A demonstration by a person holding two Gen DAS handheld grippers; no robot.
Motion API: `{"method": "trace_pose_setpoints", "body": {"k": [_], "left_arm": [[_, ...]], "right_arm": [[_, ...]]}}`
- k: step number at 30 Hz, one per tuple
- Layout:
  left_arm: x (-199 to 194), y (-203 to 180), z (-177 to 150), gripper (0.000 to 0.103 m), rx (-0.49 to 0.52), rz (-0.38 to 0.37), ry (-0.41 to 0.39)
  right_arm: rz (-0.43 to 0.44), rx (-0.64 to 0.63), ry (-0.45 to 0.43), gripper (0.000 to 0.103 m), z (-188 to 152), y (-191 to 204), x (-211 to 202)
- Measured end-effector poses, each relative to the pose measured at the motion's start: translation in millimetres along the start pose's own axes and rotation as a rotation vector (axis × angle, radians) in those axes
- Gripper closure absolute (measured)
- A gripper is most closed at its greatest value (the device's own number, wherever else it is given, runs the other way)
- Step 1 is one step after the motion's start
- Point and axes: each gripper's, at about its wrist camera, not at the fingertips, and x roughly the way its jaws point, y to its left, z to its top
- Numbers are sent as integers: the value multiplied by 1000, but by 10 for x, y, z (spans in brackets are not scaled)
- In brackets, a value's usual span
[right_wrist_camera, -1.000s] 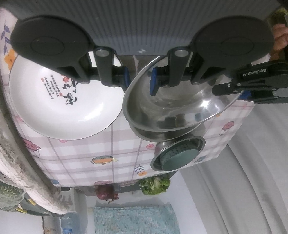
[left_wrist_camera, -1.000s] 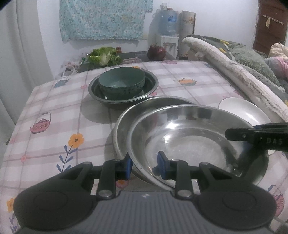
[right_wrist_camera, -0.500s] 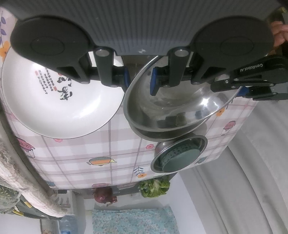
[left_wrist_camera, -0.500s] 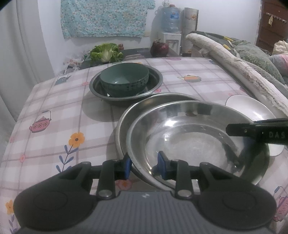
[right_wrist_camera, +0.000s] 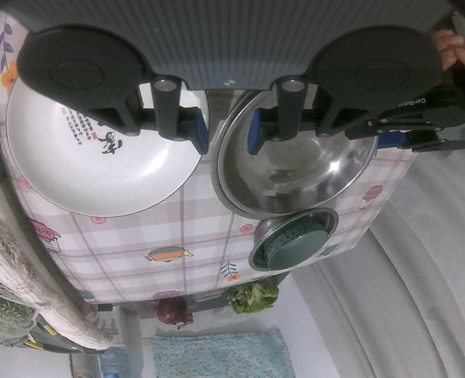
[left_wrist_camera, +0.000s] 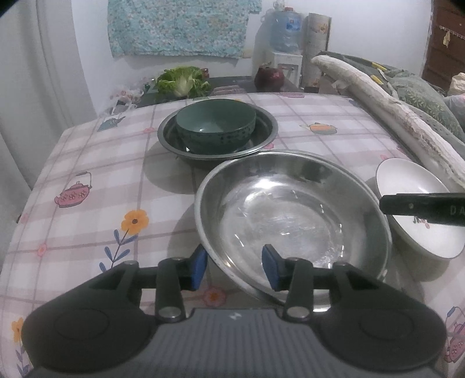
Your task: Organize plates and bowls
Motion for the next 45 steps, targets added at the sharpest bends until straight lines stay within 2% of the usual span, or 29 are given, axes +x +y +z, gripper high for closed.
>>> {"method": "trace_pose_setpoints", "body": {"k": [6, 10, 16, 23, 31, 37, 45], "left_arm": [[39, -9, 25, 52, 2, -2, 1], [136, -25, 53, 51, -2, -3, 27], [166, -58, 37, 49, 8, 12, 17], [84, -39, 9, 44, 3, 20, 6], [-198, 17, 23, 37, -25, 30, -36], [-454, -167, 73, 29, 12, -40, -70], [-605, -863, 115, 29, 126, -194, -93]], "right_arm": [[-2, 4, -3, 71, 0, 16, -31], [-11, 14, -11, 68, -15, 4, -82], [-27, 19, -21, 64, -42, -19, -184], [-37, 29, -28, 60, -61, -26, -249], [-49, 40, -34, 47, -114, 0, -311], [-61, 71, -70, 34, -256, -94, -501], [-111, 155, -150, 33, -460, -576, -907]]}}
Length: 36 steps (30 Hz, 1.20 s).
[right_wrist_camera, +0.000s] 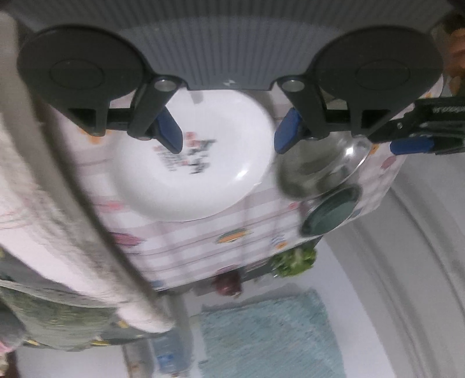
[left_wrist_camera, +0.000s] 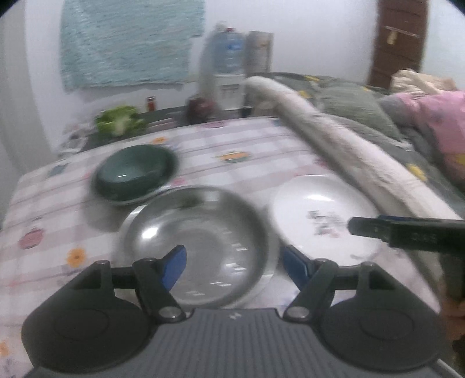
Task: Organize plates and bowls
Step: 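Move both tools to the rim of the white calligraphy plate, then close both tools on the white plate rim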
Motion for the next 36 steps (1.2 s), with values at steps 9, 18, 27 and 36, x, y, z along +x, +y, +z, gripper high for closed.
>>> {"method": "trace_pose_setpoints", "body": {"k": [9, 18, 27, 36], "left_arm": [[356, -565, -179, 38, -76, -67, 3], [615, -689, -240, 43, -189, -65, 27], [864, -718, -235, 67, -222, -16, 61], [1001, -705, -242, 67, -242, -16, 88]], "right_arm": [[-24, 70, 9, 33, 63, -707, -199], [7, 39, 44, 40, 283, -972, -3], [16, 39, 88, 61, 399, -1139, 400], [19, 22, 127, 77, 433, -1166, 712]]}}
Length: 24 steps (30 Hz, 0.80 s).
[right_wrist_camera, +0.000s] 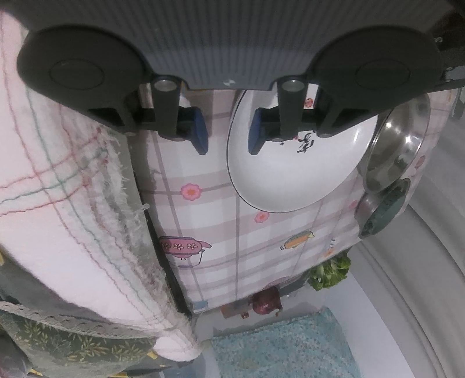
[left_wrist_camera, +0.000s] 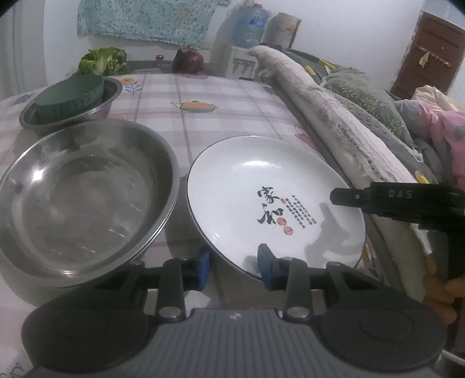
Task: Organize plates and bowls
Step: 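Close both tools on the white plate rim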
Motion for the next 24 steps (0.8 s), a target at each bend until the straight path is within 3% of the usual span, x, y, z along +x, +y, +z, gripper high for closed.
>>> {"method": "trace_pose_setpoints", "body": {"k": [7, 24], "left_arm": [[47, 25, 18, 70, -15, 0, -13], [-111, 114, -85, 74, 12, -14, 23]], "right_arm": [[18, 2, 12, 88, 46, 31, 158], [-4, -36, 42, 87, -197, 199, -40]]}}
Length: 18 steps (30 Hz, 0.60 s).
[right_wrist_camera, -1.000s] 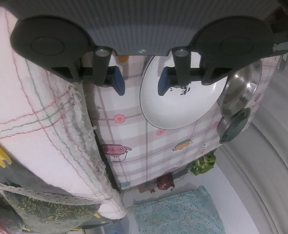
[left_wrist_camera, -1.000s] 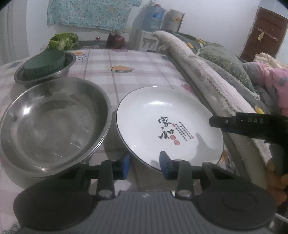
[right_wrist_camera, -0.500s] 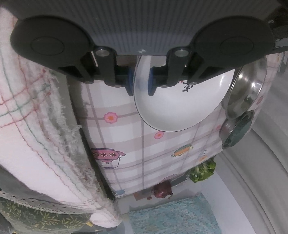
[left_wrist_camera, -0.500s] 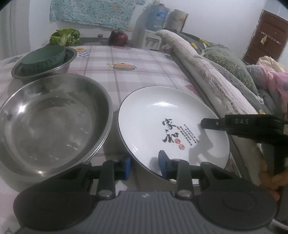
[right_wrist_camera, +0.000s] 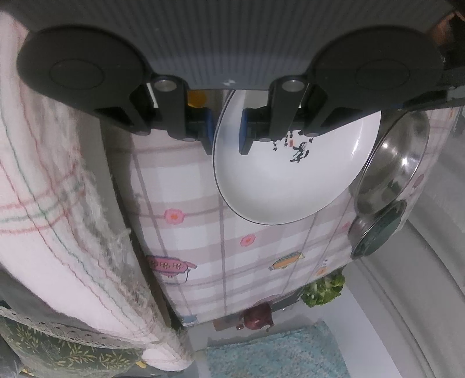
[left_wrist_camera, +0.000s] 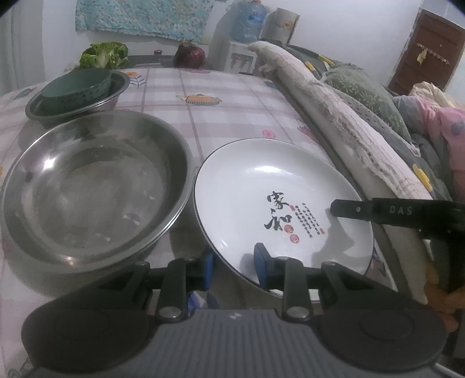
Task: Organize plates and bowls
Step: 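Close both tools on the white plate rim, then lift the white plate with both tools toward the steel bowls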
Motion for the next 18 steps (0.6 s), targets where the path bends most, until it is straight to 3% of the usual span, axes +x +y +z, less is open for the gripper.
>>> {"method": "trace_pose_setpoints", "body": {"k": [13, 18], "left_arm": [[-339, 35, -362, 73, 48, -57, 62], [-389, 117, -370, 73, 42, -90, 60]], "right_arm": [[6, -2, 14, 86, -448, 149, -353], [25, 51, -5, 85, -526, 100, -429]]}}
